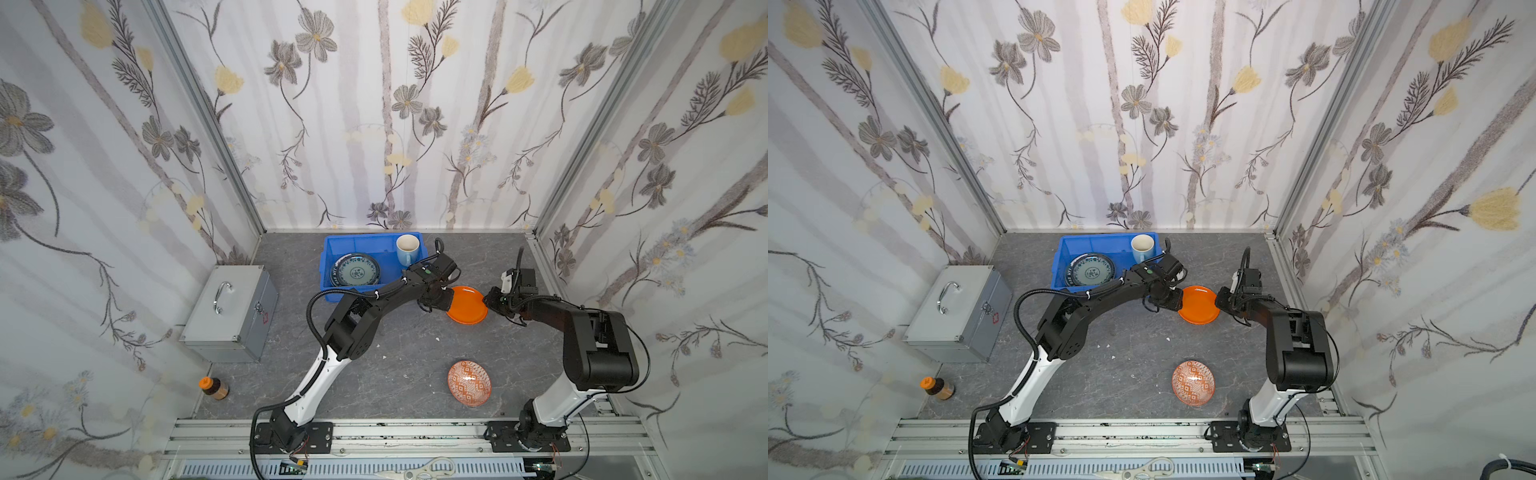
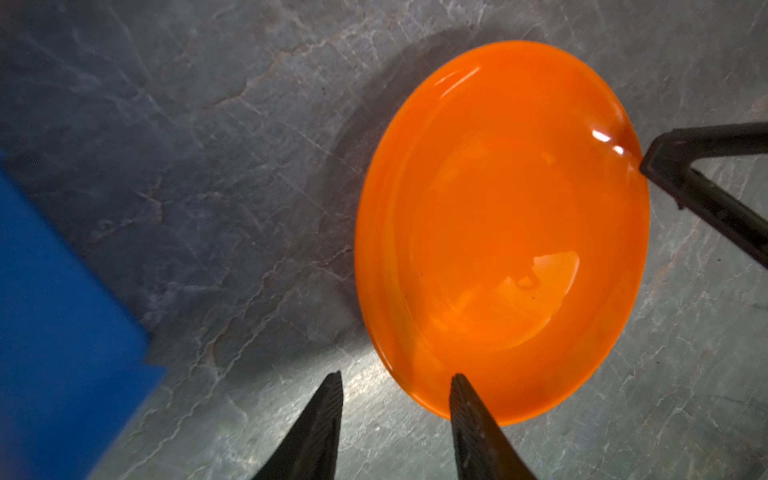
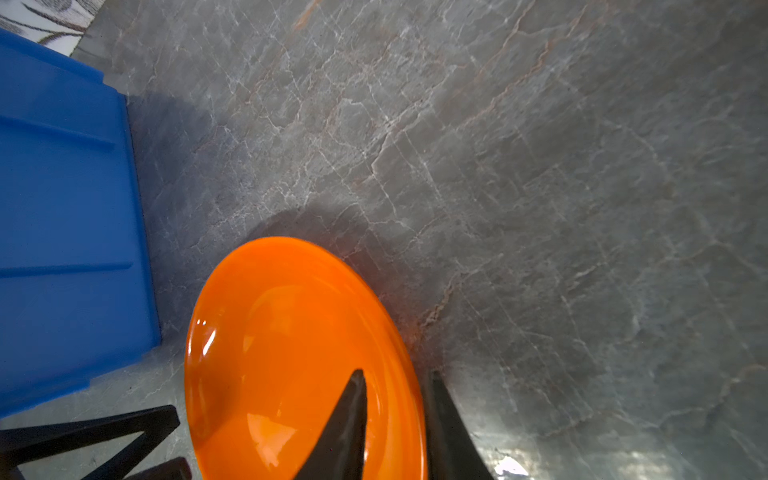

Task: Place the mixed dishes into the plastic bin
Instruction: 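Pinch the orange plate rim with the right gripper, left gripper pressing the far rim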

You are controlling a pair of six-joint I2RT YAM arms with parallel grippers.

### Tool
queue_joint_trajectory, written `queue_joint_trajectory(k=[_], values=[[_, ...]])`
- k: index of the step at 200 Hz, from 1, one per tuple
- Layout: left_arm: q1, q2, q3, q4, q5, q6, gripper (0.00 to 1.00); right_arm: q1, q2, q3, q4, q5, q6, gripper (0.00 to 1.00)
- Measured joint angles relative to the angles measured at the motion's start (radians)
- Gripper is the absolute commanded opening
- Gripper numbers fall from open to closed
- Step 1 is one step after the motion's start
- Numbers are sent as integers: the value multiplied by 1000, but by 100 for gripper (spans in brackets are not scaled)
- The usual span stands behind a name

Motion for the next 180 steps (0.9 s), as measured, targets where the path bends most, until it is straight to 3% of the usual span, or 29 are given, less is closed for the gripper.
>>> queue_joint_trajectory(k=[113,158,180], values=[[5,7,2,0,26,1,37,23,11,28,-103,0,-26,25],[6,8,2,-5,37,9,37,29,19,48,-116,0,-33,7],[6,8,2,-9,39,14,35,29,19,49,-121,0,-33,4]])
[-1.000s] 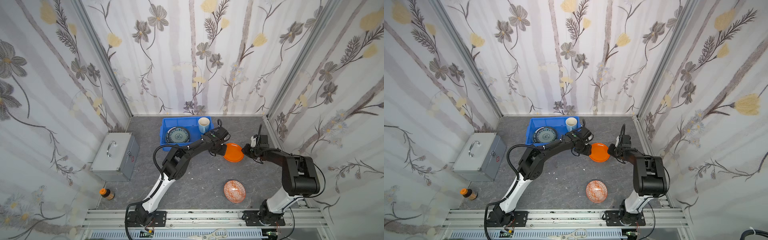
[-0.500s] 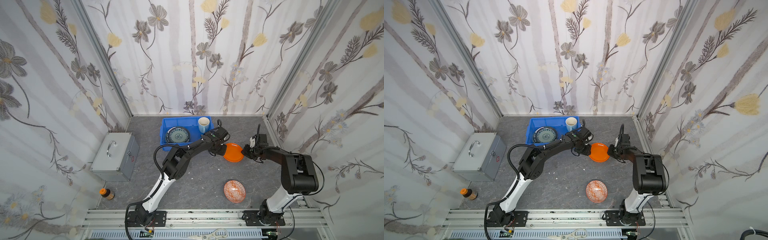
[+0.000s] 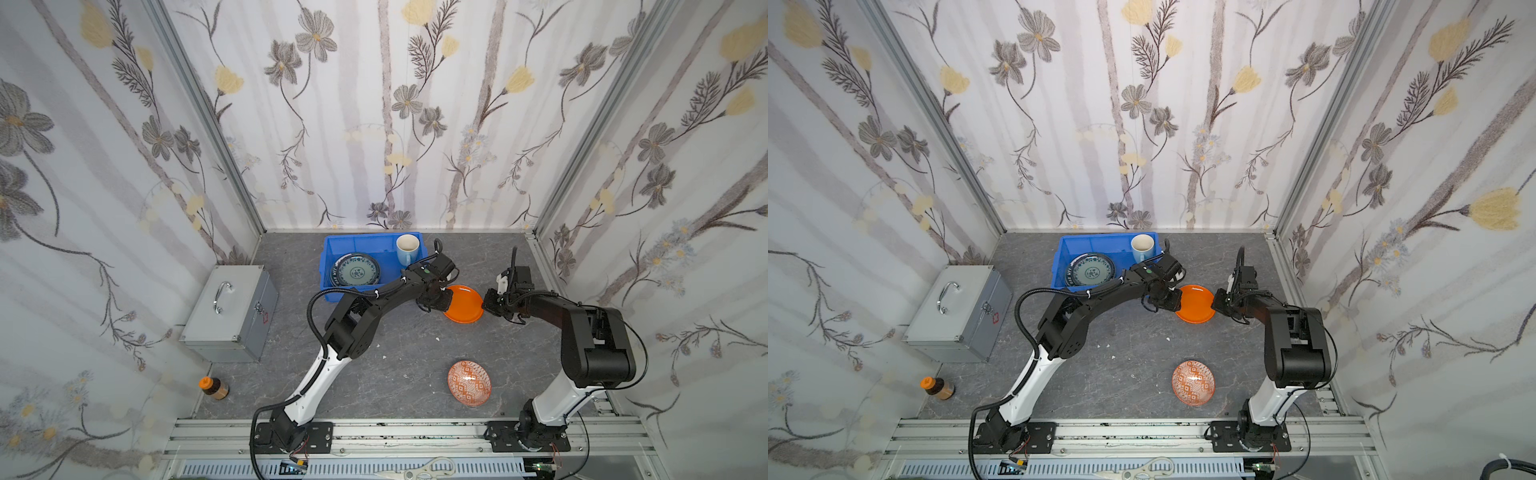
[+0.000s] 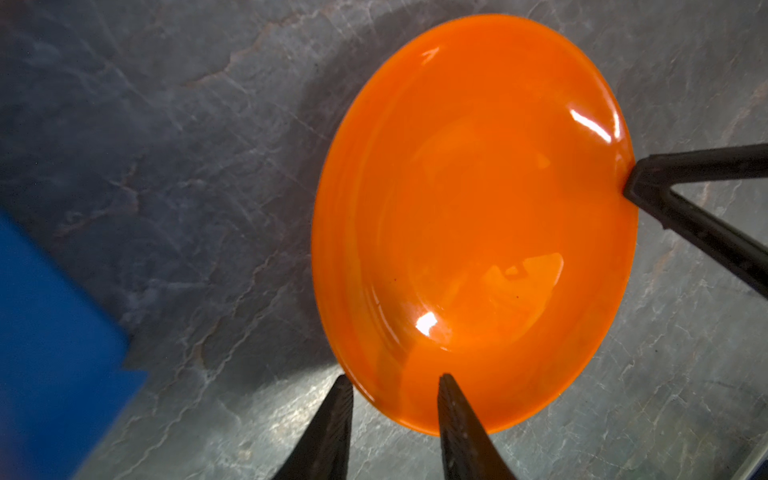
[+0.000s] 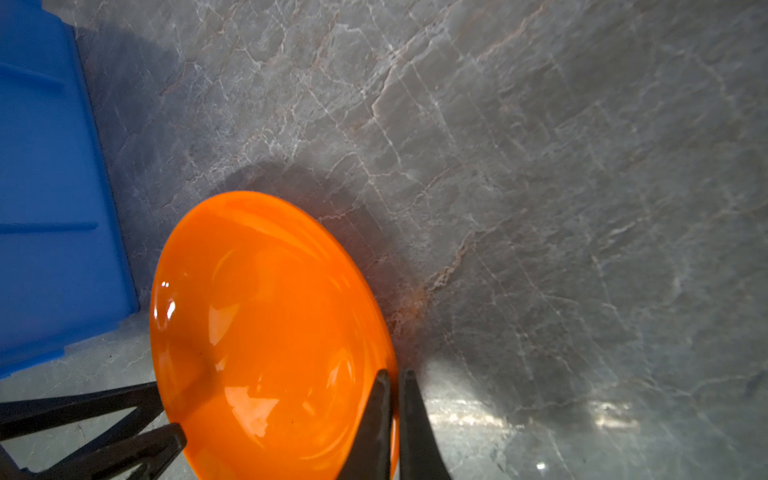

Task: Place the mixed dishes into the plastic bin
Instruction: 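Pinch the orange plate rim with the right gripper, left gripper pressing the far rim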

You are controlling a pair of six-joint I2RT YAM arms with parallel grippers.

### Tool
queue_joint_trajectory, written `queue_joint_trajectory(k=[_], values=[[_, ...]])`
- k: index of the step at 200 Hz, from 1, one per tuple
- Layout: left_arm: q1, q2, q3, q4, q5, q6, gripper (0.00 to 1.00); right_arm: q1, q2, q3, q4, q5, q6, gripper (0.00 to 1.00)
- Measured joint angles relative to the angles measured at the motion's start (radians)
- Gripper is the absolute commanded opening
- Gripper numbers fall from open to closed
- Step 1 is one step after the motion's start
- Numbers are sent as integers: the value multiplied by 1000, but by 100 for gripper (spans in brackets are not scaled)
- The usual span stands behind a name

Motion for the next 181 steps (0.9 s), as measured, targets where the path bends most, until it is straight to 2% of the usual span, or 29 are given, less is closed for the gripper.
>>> queue_joint_trajectory(k=[18,84,91,140,181], values=[[0,2,0,-5,6,1,33,0,0,2,-2,0,-1,0],[1,6,0,-9,14,5,33,-2,1,3,-4,-20,-3,0],[2,6,0,-11,14,5,32,-2,1,1,-2,-23,-3,5],[1,6,0,-21,23,5,25,3,1,-1,2,-27,-2,21],[1,10,0,-21,32,5,22,8,1,-2,2,-24,-3,21]])
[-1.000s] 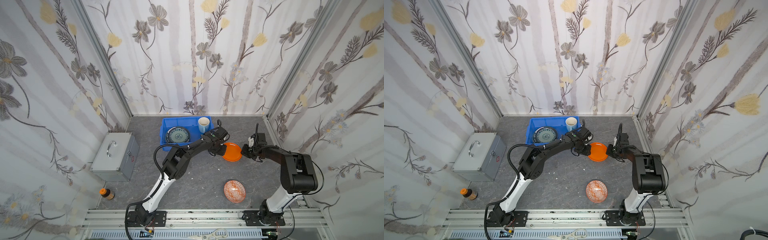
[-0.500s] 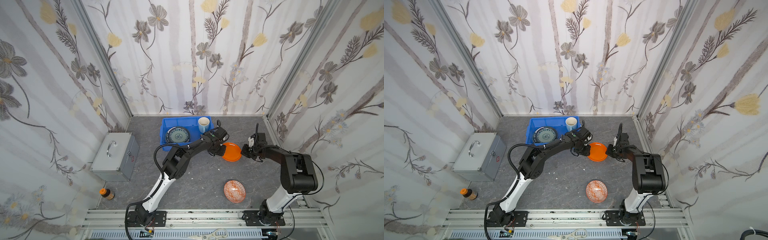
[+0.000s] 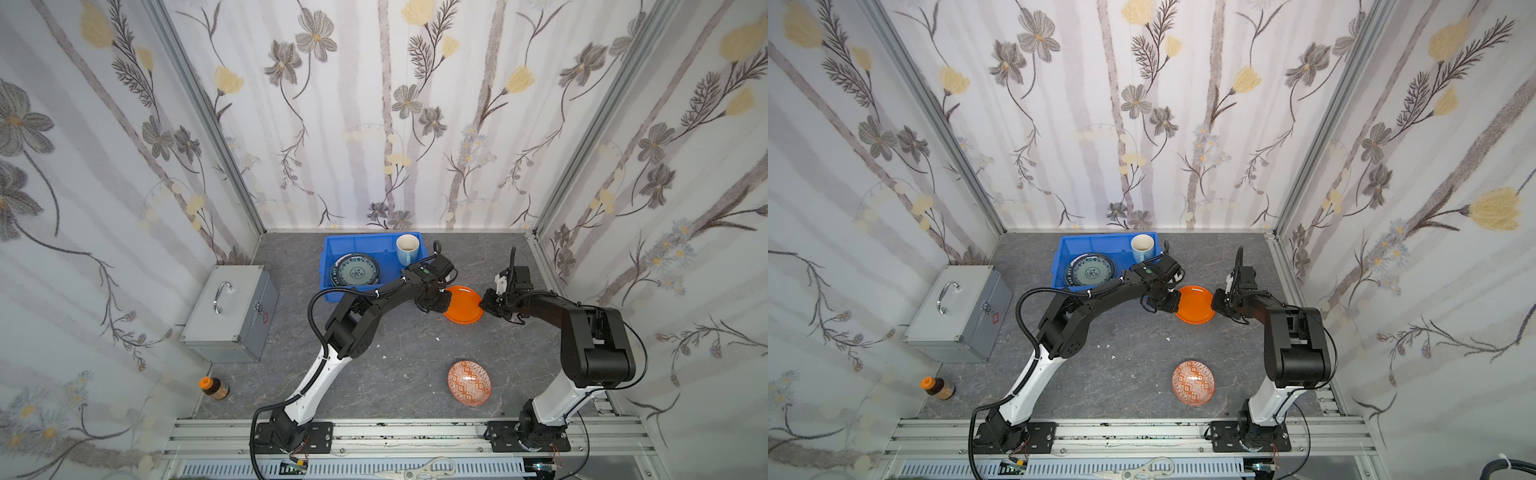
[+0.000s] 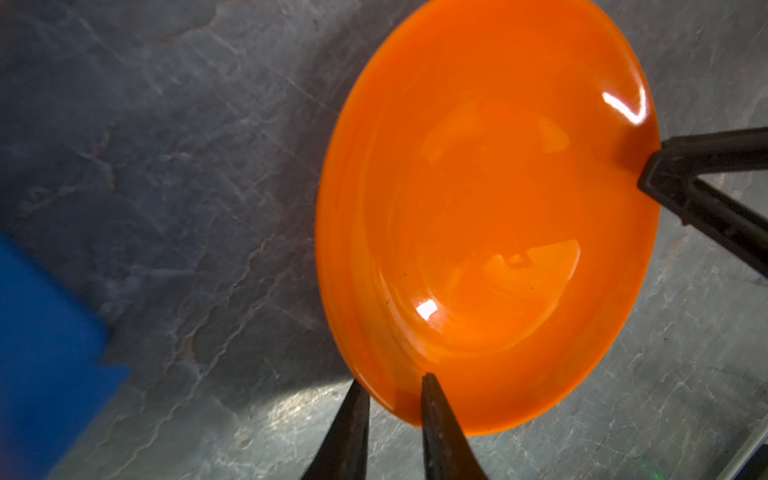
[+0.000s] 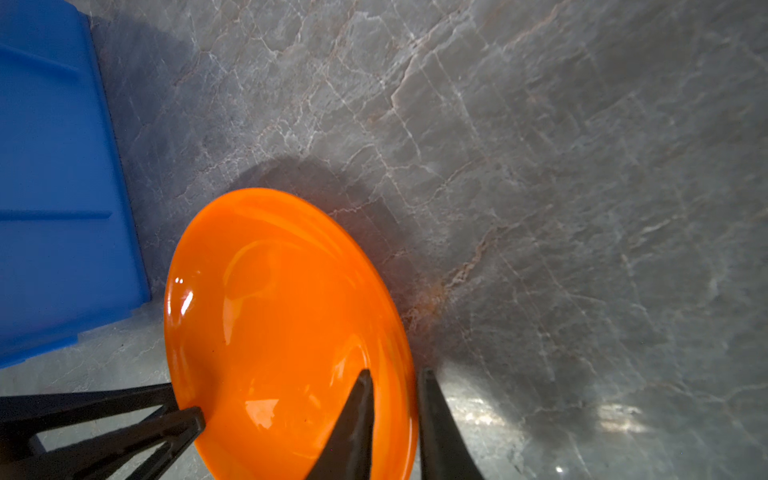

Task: Place the mixed dishes into the plastic bin
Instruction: 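Pinch the orange plate rim with the right gripper, left gripper pressing the far rim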

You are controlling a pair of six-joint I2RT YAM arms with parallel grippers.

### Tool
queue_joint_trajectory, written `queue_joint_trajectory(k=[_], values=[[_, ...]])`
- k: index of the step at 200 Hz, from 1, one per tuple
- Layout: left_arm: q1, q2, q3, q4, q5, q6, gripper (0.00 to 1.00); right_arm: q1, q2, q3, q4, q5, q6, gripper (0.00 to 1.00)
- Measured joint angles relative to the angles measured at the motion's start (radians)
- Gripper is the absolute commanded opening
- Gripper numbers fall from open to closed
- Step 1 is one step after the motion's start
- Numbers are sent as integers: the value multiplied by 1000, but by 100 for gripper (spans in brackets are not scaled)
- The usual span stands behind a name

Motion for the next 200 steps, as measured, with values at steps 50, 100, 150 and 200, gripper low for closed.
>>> queue_joint_trajectory(k=[50,100,150,200], values=[[0,8,7,2,10,-1,21,8,1,-13,-15,5,3,22],[0,18,16,-6,19,-2,20,31,5,-5,-19,32,12,9],[3,18,19,-20,1,-3,31,31,-5,-2,26,10,19,0],[-6,-26,-29,-1,48,20,100,32,-8,-6,43,-57,29,0]])
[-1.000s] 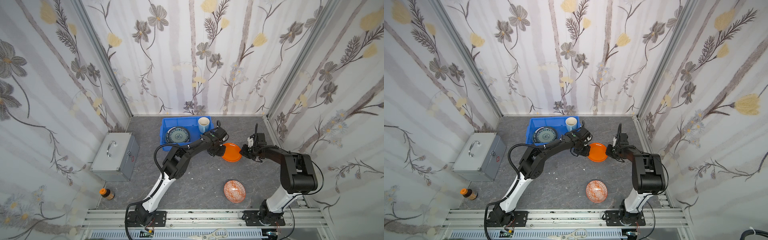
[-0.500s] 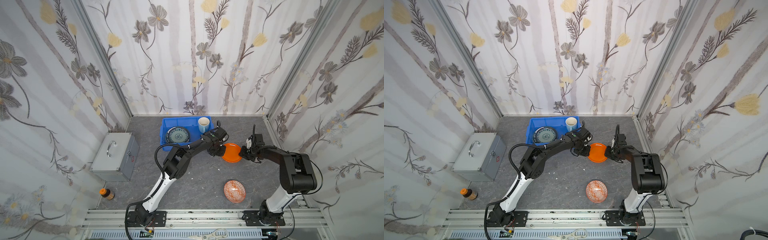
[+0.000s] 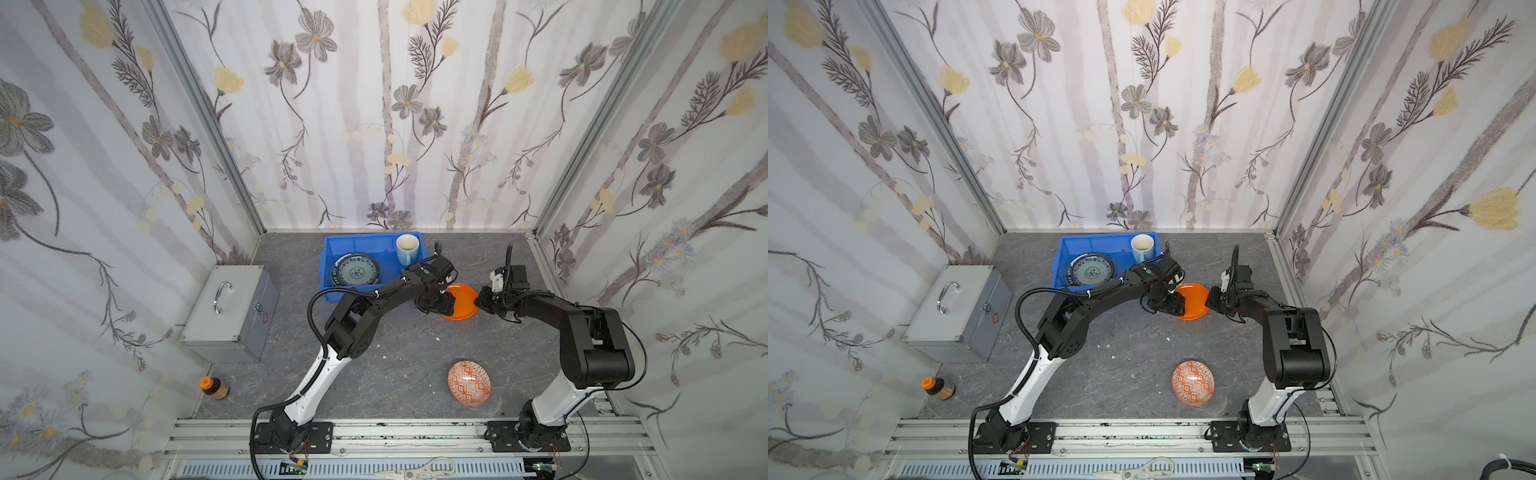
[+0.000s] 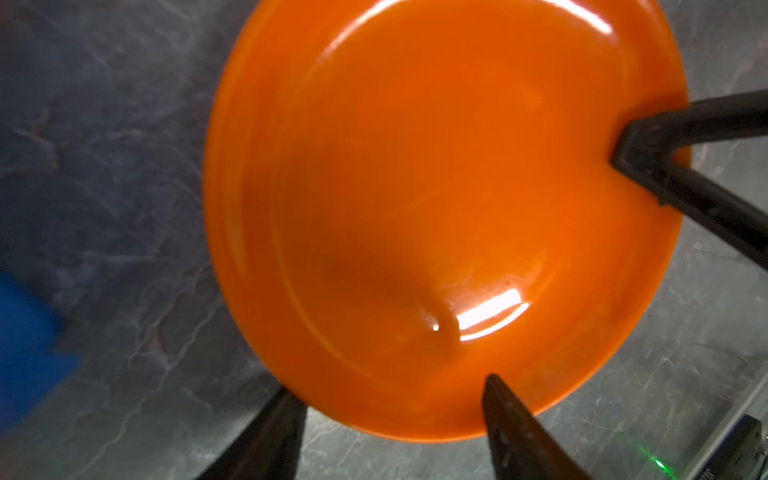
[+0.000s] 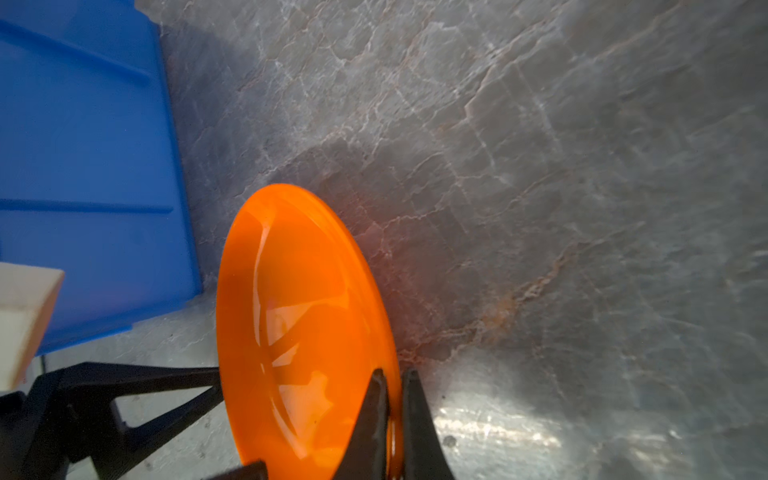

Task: Place the mixed dishes into the plastic bin
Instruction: 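Pinch the orange plate rim with the right gripper, left gripper pressing the far rim, then lift the orange plate on edge with the right gripper while the left withdraws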

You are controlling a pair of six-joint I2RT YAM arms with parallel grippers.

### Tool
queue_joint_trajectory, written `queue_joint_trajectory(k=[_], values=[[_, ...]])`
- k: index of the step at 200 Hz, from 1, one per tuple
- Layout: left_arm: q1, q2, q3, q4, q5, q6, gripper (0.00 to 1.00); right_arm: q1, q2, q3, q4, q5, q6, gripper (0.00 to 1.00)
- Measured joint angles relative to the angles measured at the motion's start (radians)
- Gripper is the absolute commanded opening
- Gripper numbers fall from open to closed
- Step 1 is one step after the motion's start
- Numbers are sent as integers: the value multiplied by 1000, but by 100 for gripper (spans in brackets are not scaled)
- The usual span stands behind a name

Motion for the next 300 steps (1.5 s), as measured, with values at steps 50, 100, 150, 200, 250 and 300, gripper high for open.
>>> queue_joint_trajectory(k=[50,100,150,200,250,300], values=[[-20,-107,-55,43,5,21,100,-21,-60,-22,-53,1,-11,0],[-36,-261,-141,56,-42,22,100,-34,-150,-33,-76,5,-20,0],[-40,-488,-322,72,-144,28,100,-41,-294,-32,-143,9,-27,0],[-25,-750,-549,84,-277,33,100,-18,-442,20,-209,12,-26,0],[54,-1021,-819,106,-370,14,100,120,-431,162,-248,35,19,0],[126,-1291,-1009,97,-429,-39,100,294,-247,416,-260,71,60,0]])
